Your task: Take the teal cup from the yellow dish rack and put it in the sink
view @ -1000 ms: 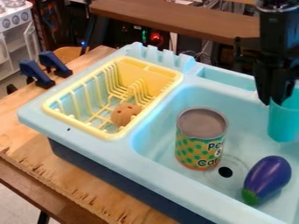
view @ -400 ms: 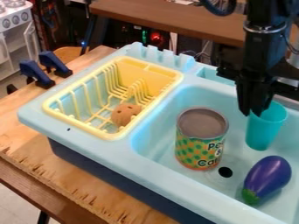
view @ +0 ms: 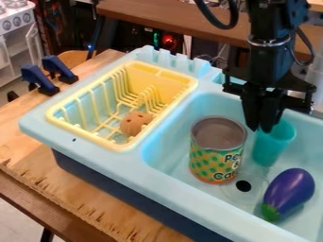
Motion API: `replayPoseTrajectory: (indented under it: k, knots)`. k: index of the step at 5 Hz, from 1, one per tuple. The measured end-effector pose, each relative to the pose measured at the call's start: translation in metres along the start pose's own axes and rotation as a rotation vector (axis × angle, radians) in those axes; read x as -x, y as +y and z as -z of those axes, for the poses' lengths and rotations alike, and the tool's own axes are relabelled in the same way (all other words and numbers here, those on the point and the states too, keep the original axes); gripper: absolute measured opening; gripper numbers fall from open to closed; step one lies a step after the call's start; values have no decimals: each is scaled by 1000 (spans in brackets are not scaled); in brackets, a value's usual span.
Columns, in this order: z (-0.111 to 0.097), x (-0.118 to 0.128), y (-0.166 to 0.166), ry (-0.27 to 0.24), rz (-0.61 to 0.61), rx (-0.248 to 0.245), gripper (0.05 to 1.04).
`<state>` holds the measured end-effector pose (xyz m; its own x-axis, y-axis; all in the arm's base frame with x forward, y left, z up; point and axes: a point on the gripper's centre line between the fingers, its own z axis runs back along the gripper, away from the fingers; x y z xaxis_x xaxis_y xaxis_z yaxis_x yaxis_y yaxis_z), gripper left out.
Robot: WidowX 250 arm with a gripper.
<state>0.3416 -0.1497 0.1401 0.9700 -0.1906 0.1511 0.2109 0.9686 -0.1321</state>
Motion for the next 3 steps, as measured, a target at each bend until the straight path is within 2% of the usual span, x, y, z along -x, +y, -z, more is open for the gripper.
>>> replayPoseTrajectory:
  k: [1,2,3]
  knots:
    - [7,0,-2,17,3,13,577]
    - [2,-3,-6,3,9,12,886]
    - [-7,-1,-12,6,33,-38,1012]
